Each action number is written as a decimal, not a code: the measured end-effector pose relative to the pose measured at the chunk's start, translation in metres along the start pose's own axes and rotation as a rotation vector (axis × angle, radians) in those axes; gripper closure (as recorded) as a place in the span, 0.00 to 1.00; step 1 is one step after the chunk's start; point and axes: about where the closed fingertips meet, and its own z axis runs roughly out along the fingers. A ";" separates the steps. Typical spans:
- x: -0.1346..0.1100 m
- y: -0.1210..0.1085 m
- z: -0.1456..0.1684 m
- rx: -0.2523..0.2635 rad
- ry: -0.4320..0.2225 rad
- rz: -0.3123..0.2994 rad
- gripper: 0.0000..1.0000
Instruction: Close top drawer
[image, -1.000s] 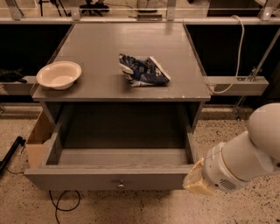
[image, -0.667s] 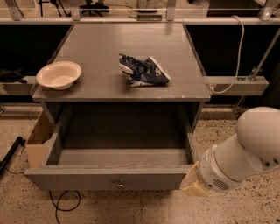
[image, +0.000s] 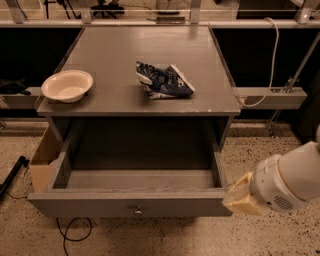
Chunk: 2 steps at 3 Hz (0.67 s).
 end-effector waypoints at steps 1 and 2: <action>-0.005 -0.001 -0.026 0.037 -0.126 0.009 1.00; -0.004 0.005 -0.031 0.038 -0.172 0.026 1.00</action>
Offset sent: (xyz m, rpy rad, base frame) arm -0.0140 -0.0153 0.0284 0.1784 -0.0883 -0.0689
